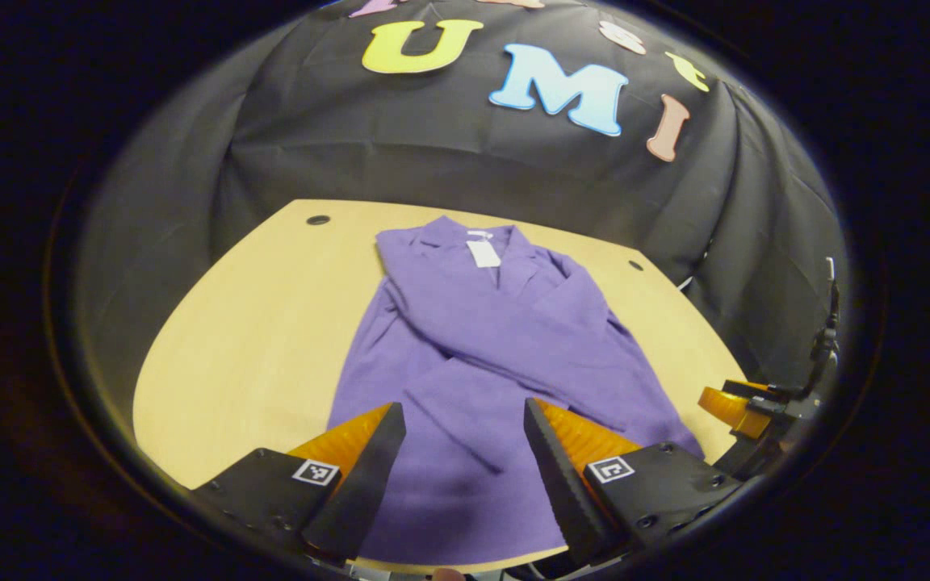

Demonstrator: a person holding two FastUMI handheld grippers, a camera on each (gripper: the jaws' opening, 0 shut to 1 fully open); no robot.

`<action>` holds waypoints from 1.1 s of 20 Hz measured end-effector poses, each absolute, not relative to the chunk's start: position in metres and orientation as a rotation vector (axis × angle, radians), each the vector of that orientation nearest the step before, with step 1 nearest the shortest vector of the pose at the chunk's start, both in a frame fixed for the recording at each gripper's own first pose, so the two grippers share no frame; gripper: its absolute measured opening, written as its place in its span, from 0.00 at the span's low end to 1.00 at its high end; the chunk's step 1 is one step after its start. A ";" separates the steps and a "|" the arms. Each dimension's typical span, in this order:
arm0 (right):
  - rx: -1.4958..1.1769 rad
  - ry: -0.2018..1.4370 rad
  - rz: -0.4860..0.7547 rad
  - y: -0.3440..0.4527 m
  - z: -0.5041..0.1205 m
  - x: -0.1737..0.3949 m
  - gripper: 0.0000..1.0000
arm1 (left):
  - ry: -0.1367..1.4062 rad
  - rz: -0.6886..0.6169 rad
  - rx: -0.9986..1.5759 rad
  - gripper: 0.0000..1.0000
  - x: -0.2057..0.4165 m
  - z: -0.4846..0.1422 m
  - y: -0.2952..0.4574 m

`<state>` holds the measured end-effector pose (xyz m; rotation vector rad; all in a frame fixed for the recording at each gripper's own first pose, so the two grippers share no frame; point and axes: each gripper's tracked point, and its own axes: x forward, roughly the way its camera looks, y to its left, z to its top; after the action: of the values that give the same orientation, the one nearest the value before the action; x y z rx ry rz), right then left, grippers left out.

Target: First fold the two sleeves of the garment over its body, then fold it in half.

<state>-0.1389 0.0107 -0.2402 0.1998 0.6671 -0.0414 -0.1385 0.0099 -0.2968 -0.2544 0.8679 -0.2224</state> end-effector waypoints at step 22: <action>0.348 0.838 -0.021 0.038 -0.296 -0.194 0.94 | 1.018 -0.156 -0.271 0.94 -0.239 -0.358 0.068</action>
<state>-0.1939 0.0380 -0.2960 0.3482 0.8382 -0.0214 -0.2392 0.0680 -0.3583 -0.2709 1.0182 -0.1557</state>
